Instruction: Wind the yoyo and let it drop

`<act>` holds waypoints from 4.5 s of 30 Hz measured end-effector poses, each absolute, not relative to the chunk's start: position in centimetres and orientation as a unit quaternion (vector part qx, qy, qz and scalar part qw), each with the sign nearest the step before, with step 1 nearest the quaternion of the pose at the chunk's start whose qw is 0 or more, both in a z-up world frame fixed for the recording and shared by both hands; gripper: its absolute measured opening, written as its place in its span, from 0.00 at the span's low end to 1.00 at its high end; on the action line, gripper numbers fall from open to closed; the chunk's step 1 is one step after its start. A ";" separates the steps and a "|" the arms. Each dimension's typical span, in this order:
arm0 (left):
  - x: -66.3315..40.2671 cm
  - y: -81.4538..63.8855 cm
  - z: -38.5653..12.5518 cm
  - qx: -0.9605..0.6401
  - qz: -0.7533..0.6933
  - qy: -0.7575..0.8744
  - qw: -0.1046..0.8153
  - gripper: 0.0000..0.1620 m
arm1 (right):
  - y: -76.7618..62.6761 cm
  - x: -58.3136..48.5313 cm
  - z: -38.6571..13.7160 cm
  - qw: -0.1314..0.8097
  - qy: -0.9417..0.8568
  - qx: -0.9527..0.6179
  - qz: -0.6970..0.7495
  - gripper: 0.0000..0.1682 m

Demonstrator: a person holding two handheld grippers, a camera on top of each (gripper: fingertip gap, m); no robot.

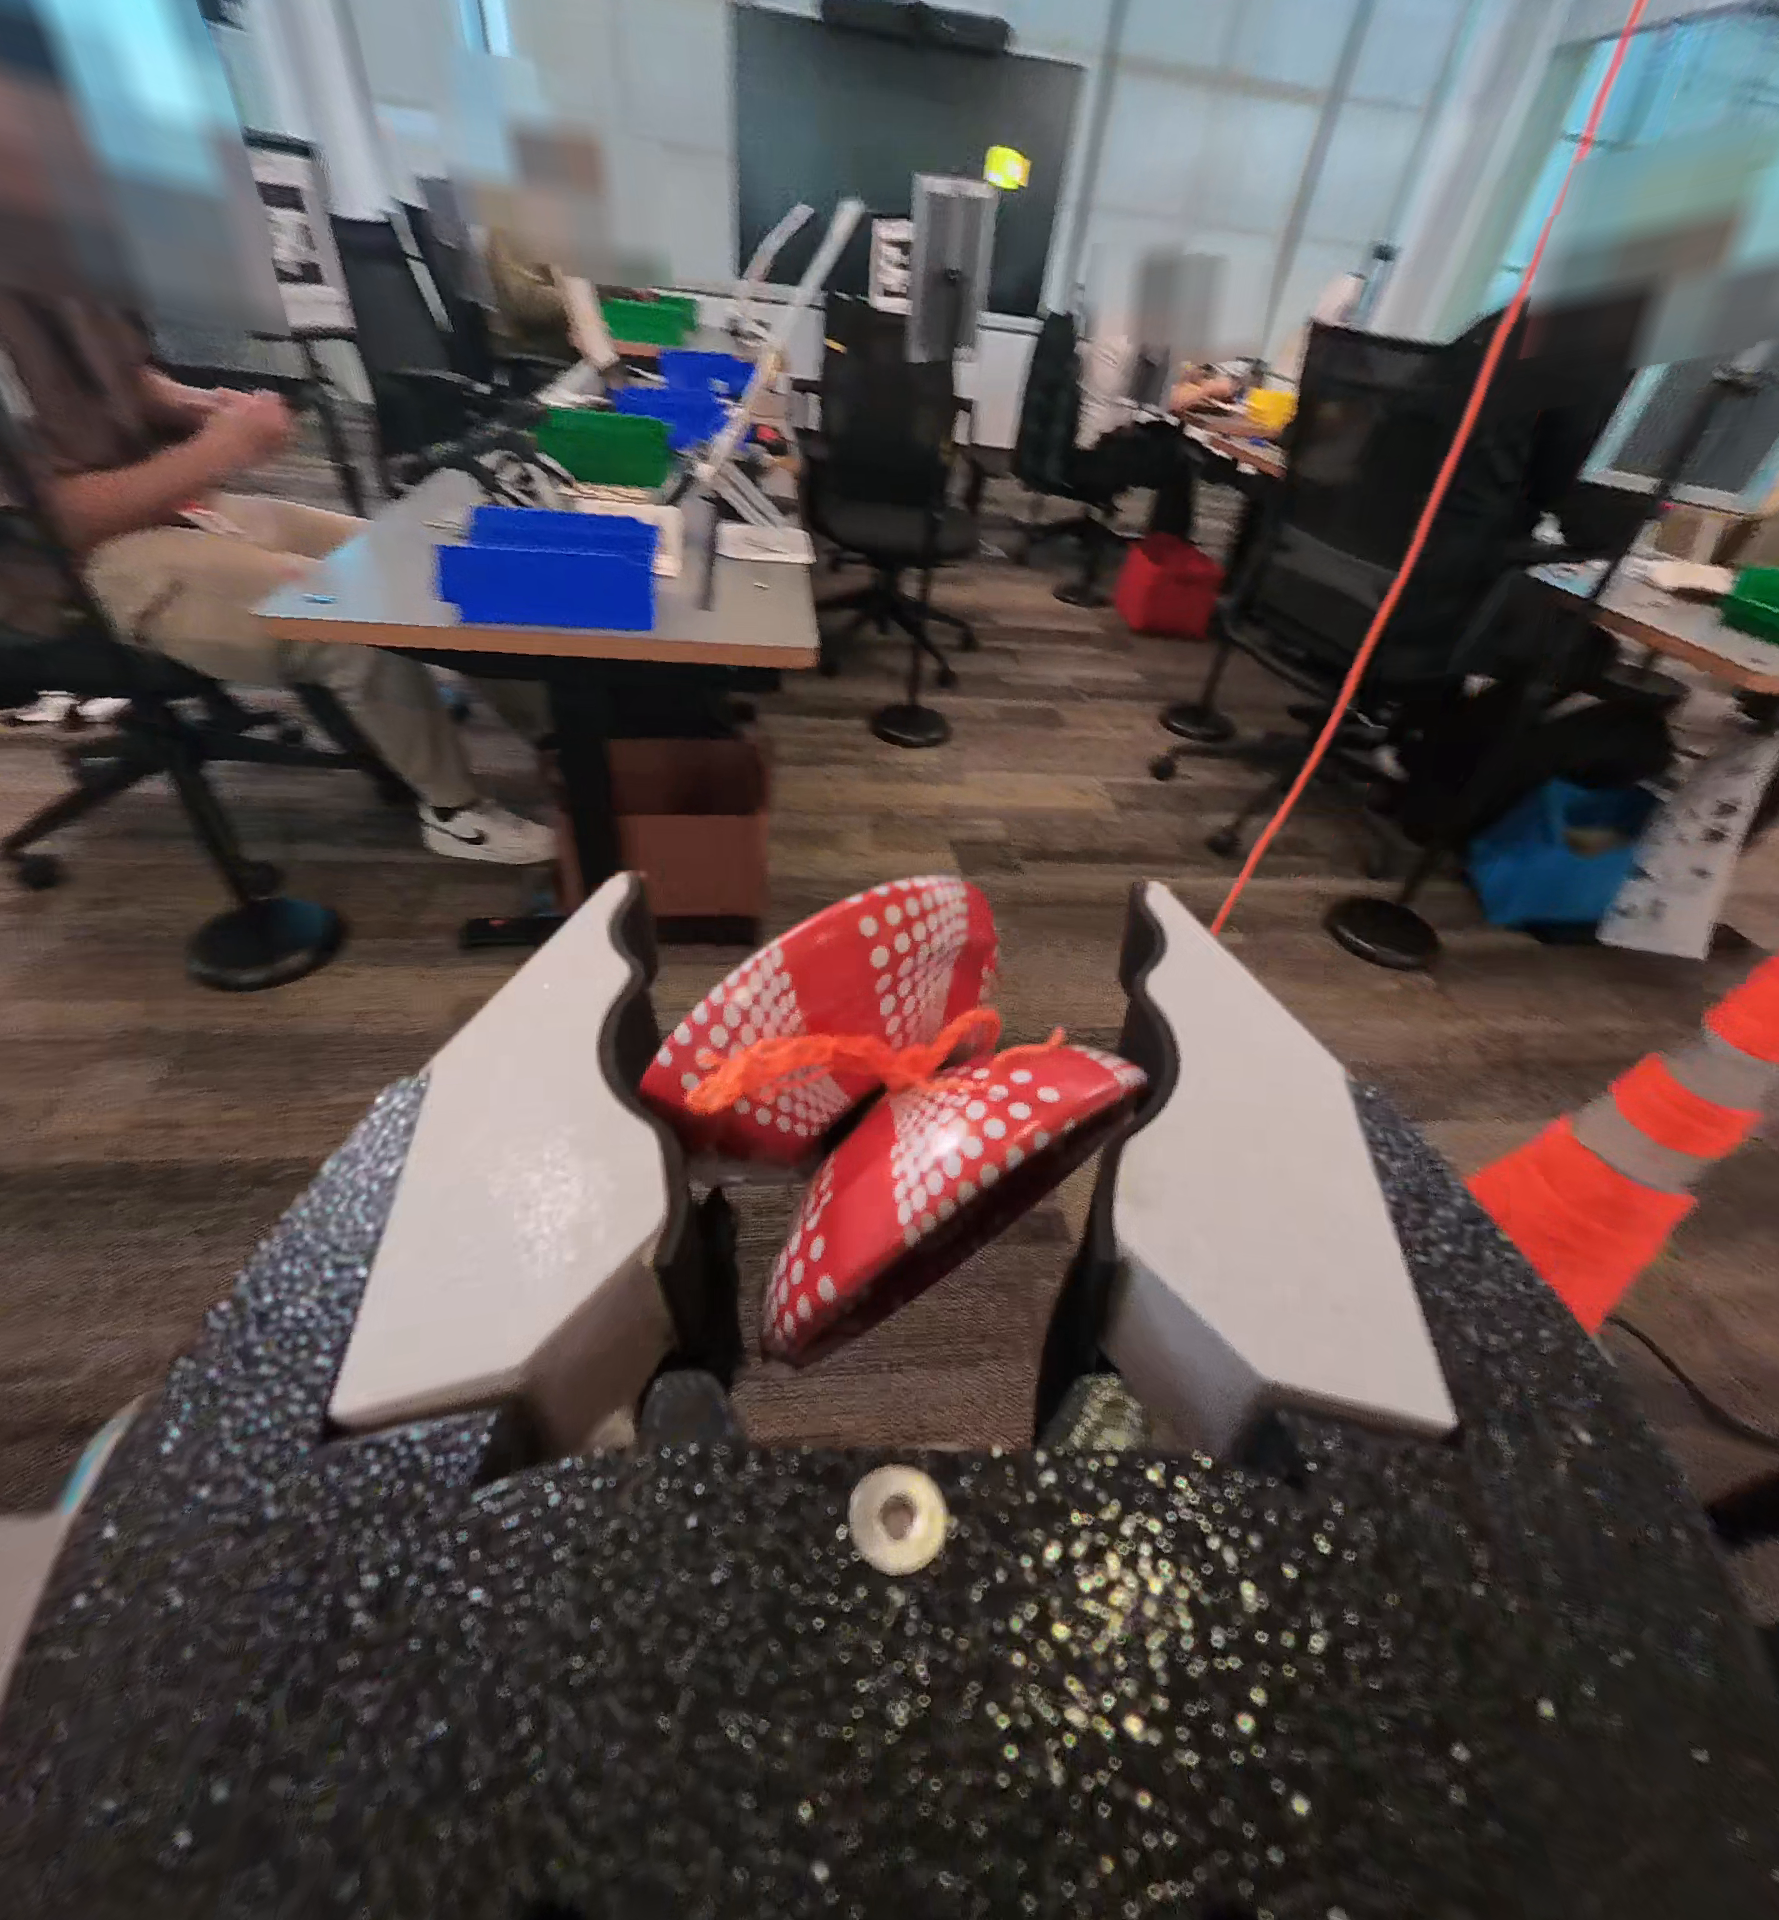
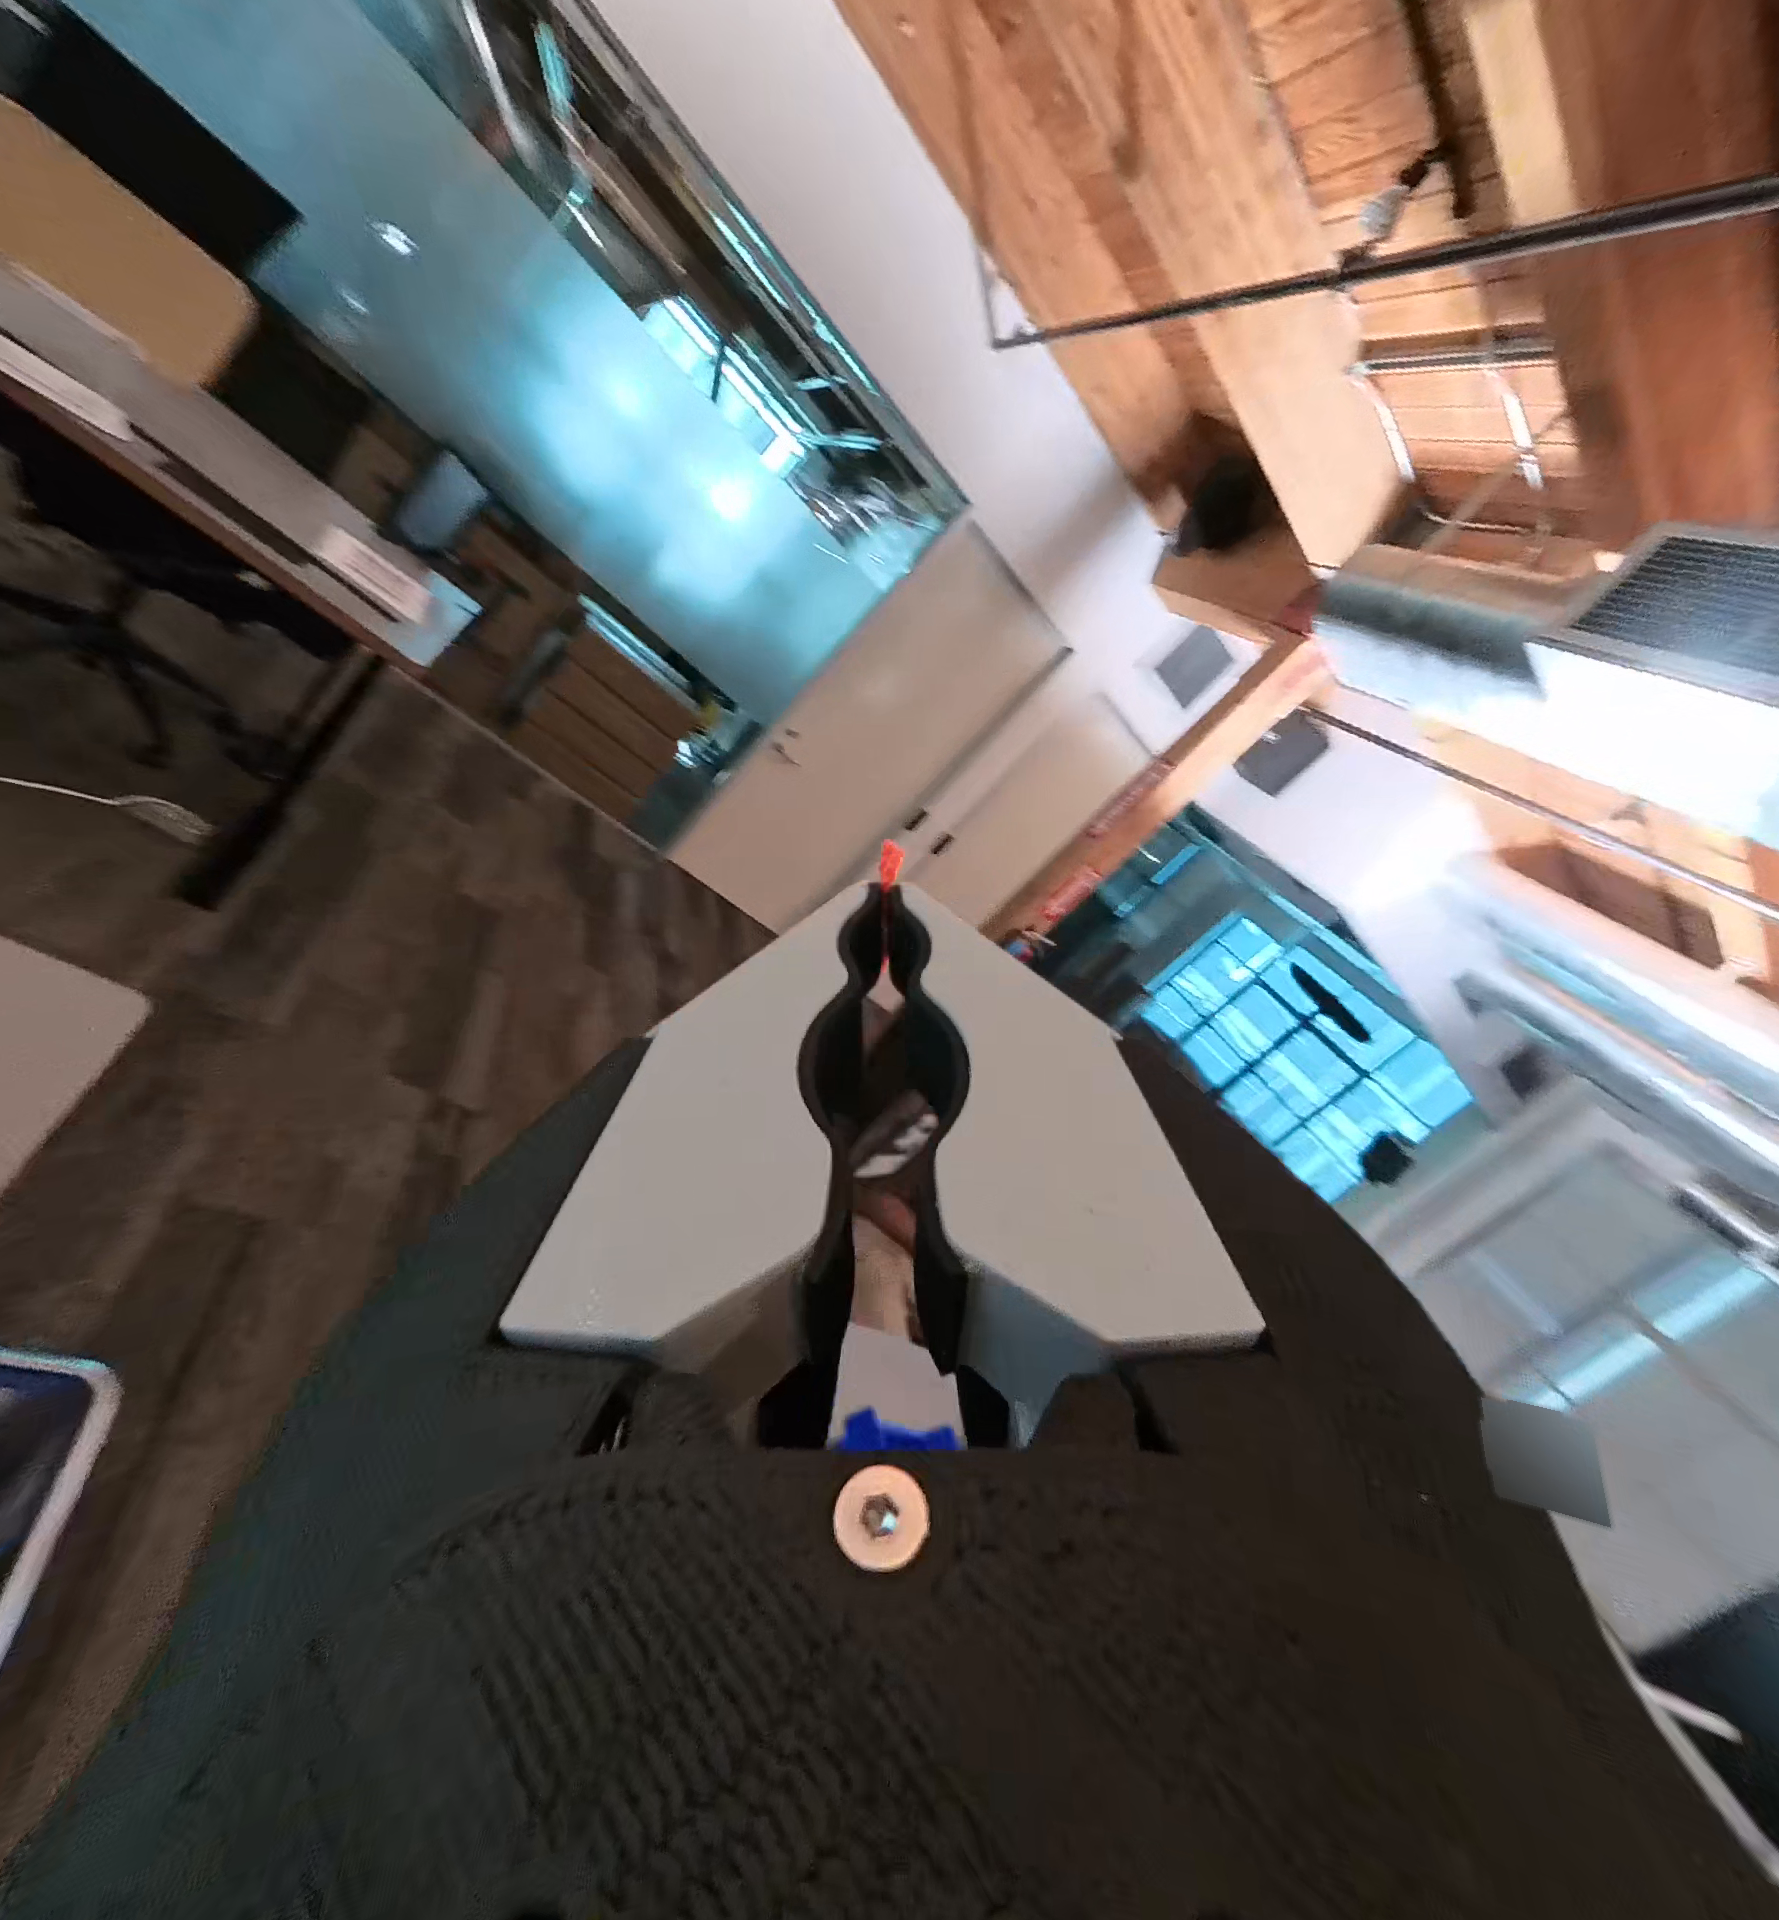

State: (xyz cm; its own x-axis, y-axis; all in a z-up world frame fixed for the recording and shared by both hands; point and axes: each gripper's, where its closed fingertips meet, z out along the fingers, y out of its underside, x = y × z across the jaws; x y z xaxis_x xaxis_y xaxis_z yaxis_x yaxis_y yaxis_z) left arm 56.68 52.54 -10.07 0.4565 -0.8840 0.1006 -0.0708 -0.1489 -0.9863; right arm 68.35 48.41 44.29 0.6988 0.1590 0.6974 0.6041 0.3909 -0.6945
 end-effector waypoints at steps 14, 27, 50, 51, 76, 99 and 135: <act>32.4 51.0 -4.3 -0.728 -0.217 0.162 0.630 0.55 | 51.4 48.8 37.6 0.690 -0.536 -0.457 0.166 0.00; 2.9 48.4 -5.3 -0.817 0.017 -0.094 0.568 0.55 | 49.4 20.5 44.6 0.776 -0.504 -0.270 0.268 0.00; 3.7 44.1 -27.4 -0.978 -0.031 -0.022 0.207 0.98 | 54.0 5.0 -22.1 0.192 -0.717 -0.633 0.219 0.80; 3.4 43.3 -25.6 -0.967 -0.038 -0.050 0.247 0.98 | 55.4 5.8 -20.5 0.233 -0.694 -0.641 0.229 0.81; -2.6 37.3 -20.7 -0.834 0.042 -0.244 0.494 0.90 | 52.4 6.2 -15.2 0.346 -0.590 -0.608 0.403 0.78; -14.0 24.1 -30.0 -0.848 0.184 -0.396 0.302 0.06 | 48.1 10.7 -27.3 0.284 -0.442 -0.777 0.348 0.40; 23.1 44.7 -17.8 -0.850 -0.006 0.110 0.514 0.04 | 63.7 30.6 -19.2 0.498 -0.244 -0.782 0.284 0.40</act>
